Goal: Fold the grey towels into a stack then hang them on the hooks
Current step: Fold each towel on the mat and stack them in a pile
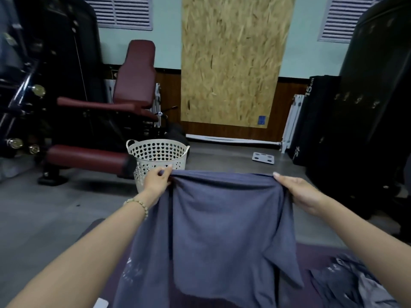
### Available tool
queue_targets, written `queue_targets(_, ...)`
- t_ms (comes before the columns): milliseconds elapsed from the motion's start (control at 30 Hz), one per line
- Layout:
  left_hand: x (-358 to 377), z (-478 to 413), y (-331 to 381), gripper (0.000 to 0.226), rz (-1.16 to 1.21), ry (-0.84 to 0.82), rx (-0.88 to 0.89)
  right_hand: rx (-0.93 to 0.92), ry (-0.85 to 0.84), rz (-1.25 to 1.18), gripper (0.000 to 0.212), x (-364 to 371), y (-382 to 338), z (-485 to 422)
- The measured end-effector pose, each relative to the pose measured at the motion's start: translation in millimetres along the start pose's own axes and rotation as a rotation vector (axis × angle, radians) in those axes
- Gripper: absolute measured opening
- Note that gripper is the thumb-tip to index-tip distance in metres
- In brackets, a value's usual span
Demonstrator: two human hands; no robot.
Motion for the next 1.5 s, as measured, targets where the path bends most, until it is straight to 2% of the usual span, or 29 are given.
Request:
queue_targets(67,-7.5,-17.8,18.3,0.031,-0.017,0.048,0.075,-0.122,0.094,0.005,0.028,-2.2,-19.8,-20.4)
queue_targets(200,-16.8,-39.2,68.1,0.038,-0.065,0.143,0.232,-0.286,0.160,0.012,0.037,-5.4,-54.7,-48.0)
queue_targets(267,-16.1,-37.8,82.4,0.037,-0.100,0.171,0.297,-0.308,0.158,0.019,0.033,-5.6,-56.8,-56.0)
queue_targets(367,-0.6,-47.0,37.6,0.049,-0.134,0.073,0.231,-0.276,0.162,0.029,0.024,-4.8,-22.5,-64.4)
queue_targets(433,15.9,-44.7,-24.2,0.056,-0.186,-0.017,0.116,-0.193,0.154,0.052,0.021,-2.3,25.1,-68.8)
queue_targets(567,55.8,-2.5,-137.7,0.043,-0.317,-0.160,-0.065,0.025,0.113,0.096,0.026,3.1,145.6,-70.4)
queue_targets(733,97.3,51.6,-266.9,0.045,-0.558,-0.444,-0.246,0.340,-0.086,0.245,0.019,15.4,296.4,-54.0)
queue_targets(833,115.8,68.6,-316.0,0.045,-0.601,-0.546,-0.312,0.467,-0.150,0.275,0.015,12.4,359.1,-47.8)
queue_targets(967,145.6,66.0,-335.5,0.037,-0.600,-0.592,-0.335,0.596,-0.163,0.247,0.014,1.0,408.8,-53.7)
queue_targets(1100,196.9,52.9,-340.3,0.031,-0.538,-0.634,-0.336,0.579,-0.045,0.244,0.020,-28.7,429.2,-72.9)
queue_targets(1333,322.3,62.6,-348.3,0.030,-0.577,-0.822,-0.247,0.559,0.282,0.189,0.012,-115.4,495.0,-69.7)
queue_targets(1433,373.9,79.4,-354.3,0.024,-0.599,-0.880,-0.223,0.576,0.395,0.167,0.024,-139.7,528.1,-58.7)
queue_targets(1500,404.8,91.9,-366.3,0.038,-0.603,-0.941,-0.233,0.607,0.411,0.136,0.025,-146.1,550.1,-53.0)
Point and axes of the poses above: each hand's wrist, its own z-axis away from the middle knuckle, its own x-axis out of the palm, y = z × x, the point moved 7 cm from there along -z, towards the middle knuckle, and after that the axes turned 15 degrees about -z, right-handed, at the moved point
